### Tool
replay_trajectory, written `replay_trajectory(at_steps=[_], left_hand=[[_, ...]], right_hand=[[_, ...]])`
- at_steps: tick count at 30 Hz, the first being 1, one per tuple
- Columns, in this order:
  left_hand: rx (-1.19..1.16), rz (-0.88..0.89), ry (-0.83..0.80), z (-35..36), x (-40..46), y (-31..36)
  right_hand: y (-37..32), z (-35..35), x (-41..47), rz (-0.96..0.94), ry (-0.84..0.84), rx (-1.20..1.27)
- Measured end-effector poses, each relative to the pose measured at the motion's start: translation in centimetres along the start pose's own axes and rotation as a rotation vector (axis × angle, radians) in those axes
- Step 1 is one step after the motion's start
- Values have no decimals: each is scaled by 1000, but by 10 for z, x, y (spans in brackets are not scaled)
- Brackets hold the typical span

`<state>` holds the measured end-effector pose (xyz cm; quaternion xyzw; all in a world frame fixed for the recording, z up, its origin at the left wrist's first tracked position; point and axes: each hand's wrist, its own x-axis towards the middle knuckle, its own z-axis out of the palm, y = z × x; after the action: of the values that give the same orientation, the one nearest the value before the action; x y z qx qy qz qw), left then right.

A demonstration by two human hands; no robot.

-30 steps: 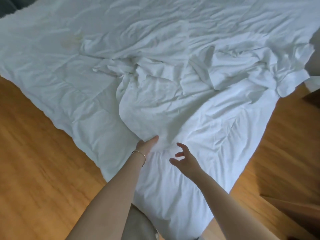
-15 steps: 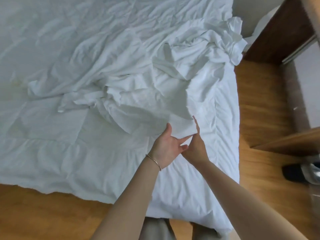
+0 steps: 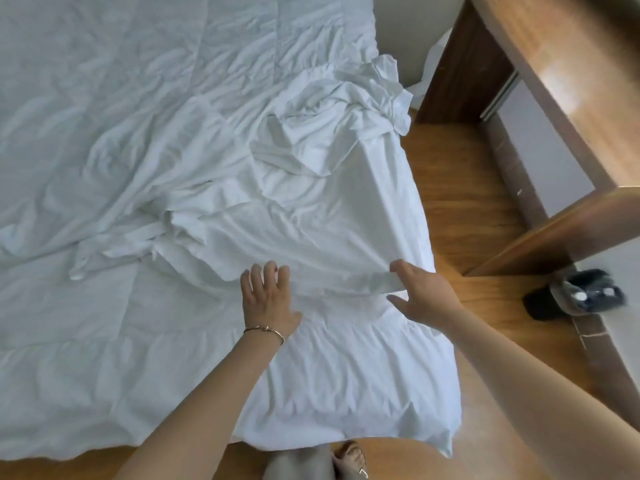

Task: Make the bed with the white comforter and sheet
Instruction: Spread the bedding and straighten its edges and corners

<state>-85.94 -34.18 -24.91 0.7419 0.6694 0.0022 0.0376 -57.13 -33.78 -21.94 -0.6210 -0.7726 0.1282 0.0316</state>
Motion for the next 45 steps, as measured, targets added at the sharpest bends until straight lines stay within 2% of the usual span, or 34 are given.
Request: replay_trajectory(at_steps=[1, 4, 5, 8, 10, 13, 15, 17, 19, 22, 27, 31, 33, 34, 37, 38, 39, 40, 43, 44, 45], left_hand=[[78, 27, -121, 12, 3, 1], [239, 133, -323, 50, 18, 4], [261, 150, -327, 60, 24, 5], [163, 24, -227, 85, 39, -8], [120, -28, -226, 94, 45, -22], [77, -20, -177, 92, 29, -39], [41, 9, -125, 91, 4, -48], [13, 1, -171, 87, -24, -53], [4, -23, -211, 78, -40, -49], [-28, 41, -279, 69, -63, -34], [-134, 83, -422, 78, -130, 8], [-175, 193, -513, 94, -195, 41], [-91, 315, -479, 112, -214, 41], [-54, 348, -428, 120, -217, 40], [-34, 370, -321, 125, -210, 42], [-36, 359, -331, 123, -210, 43], [-43, 358, -372, 120, -210, 44], [-77, 360, -430, 119, -210, 45], [-69, 355, -657, 116, -206, 44], [-53, 353, -690, 114, -204, 43], [-44, 358, -698, 112, -201, 43]], right_hand=[[7, 7, 0, -43, 13, -37], [26, 38, -2, -71, 146, -33], [35, 53, -6, -81, 175, -55], [60, 104, -25, -39, 161, -153], [71, 129, -39, 23, 182, -96], [63, 142, -49, 73, 208, 62], [56, 138, -49, 106, 209, 66], [52, 136, -54, 47, 159, -35], [54, 142, -73, -94, 49, -157], [68, 149, -110, -186, -35, -238], [89, 146, -163, -66, -193, -259], [98, 140, -205, 118, -476, -241], [100, 144, -225, 204, -451, -192], [100, 149, -234, 188, -410, -154], [102, 161, -246, -58, -109, -115], [105, 164, -249, -130, -41, -143], [106, 161, -253, -147, -58, -176], [109, 159, -258, -117, -147, -236], [112, 145, -268, 222, -669, -373], [108, 141, -265, 270, -771, -403], [100, 138, -260, 291, -787, -379]])
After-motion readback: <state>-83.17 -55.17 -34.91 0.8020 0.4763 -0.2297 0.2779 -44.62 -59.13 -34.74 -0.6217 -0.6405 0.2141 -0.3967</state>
